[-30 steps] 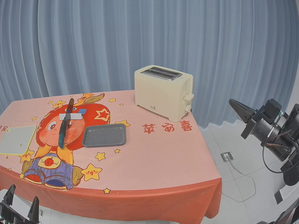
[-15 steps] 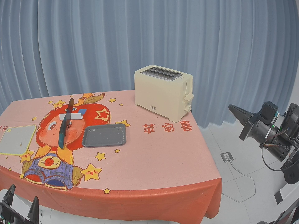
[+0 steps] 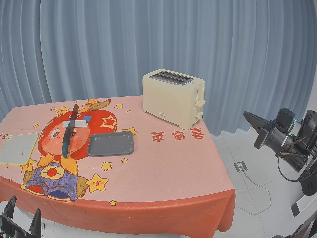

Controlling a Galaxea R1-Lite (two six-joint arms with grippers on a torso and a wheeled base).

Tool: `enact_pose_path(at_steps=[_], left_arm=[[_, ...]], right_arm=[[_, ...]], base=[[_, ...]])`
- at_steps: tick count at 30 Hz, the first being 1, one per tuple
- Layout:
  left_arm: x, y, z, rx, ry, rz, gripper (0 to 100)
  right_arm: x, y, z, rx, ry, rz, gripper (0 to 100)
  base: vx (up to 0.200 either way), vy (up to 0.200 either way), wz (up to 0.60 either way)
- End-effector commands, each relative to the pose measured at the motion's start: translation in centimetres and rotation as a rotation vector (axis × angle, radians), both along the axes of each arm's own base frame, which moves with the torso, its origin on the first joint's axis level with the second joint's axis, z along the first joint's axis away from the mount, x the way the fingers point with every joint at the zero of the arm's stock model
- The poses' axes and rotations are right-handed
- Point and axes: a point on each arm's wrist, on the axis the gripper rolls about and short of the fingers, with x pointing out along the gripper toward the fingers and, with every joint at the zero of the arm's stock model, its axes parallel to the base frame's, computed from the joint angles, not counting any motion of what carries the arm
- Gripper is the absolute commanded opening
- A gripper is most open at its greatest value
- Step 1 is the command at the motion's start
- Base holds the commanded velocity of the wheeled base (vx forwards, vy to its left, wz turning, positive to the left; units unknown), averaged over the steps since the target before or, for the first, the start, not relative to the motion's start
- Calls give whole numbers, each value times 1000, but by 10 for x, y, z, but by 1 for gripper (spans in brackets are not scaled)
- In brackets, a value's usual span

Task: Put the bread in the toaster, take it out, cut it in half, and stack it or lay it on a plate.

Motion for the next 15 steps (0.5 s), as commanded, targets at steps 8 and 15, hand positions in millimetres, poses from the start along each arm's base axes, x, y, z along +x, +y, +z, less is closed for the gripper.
enact_pose_path(at_steps=[8,15], left_arm=[[1,0,-5,0,18,0,100],[1,0,-5,0,18,0,100]], right_arm=[[-1,2,-5,-7,18,9,0],[-2,2,-8,-12,31,12,0]], base=[[0,0,0],[0,0,0]])
